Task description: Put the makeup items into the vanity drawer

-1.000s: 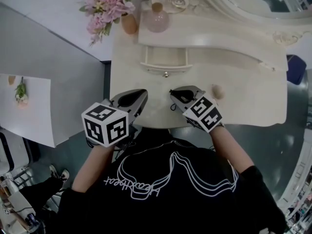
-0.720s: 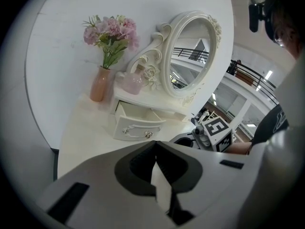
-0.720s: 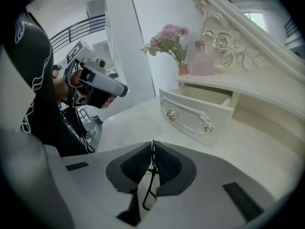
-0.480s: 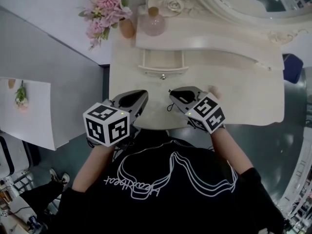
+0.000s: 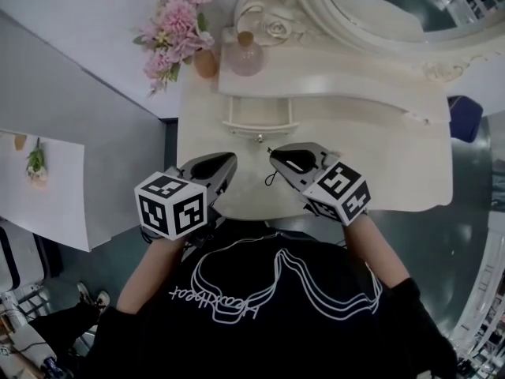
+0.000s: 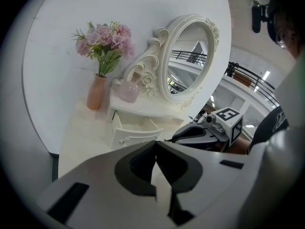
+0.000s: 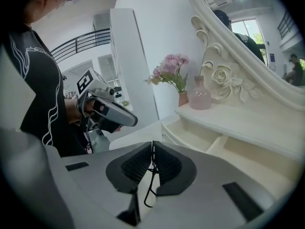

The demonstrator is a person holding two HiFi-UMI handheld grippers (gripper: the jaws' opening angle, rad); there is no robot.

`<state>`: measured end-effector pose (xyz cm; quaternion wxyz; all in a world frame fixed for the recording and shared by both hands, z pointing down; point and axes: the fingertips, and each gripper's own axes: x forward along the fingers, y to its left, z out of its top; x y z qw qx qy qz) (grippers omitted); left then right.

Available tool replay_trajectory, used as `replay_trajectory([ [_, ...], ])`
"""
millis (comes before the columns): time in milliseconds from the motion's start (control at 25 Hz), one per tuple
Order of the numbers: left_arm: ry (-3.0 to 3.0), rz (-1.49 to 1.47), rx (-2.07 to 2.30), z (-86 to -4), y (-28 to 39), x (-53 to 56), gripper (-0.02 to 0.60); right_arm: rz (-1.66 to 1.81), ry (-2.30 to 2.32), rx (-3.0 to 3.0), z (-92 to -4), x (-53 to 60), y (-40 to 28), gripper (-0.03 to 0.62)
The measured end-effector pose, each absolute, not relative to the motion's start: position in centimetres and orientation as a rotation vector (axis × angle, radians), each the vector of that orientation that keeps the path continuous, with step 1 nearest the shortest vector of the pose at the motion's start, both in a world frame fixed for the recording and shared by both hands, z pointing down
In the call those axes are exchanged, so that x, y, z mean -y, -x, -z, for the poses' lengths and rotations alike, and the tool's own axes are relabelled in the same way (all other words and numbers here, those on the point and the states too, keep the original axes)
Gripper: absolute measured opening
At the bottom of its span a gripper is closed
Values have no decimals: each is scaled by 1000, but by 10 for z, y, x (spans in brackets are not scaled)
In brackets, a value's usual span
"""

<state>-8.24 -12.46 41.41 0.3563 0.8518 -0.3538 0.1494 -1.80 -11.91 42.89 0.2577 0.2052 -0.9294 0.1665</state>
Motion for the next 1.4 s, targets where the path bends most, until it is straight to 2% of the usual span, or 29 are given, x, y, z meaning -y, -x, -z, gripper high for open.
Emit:
replay_trajectory([
  [680,-2202,-377,908,-409,91,142,3,-175,-584,2534,-377,175,33,26],
  [1400,-2151,-395,892,-431,107,157,3,-135,-514,2444,-421,222,59,26],
])
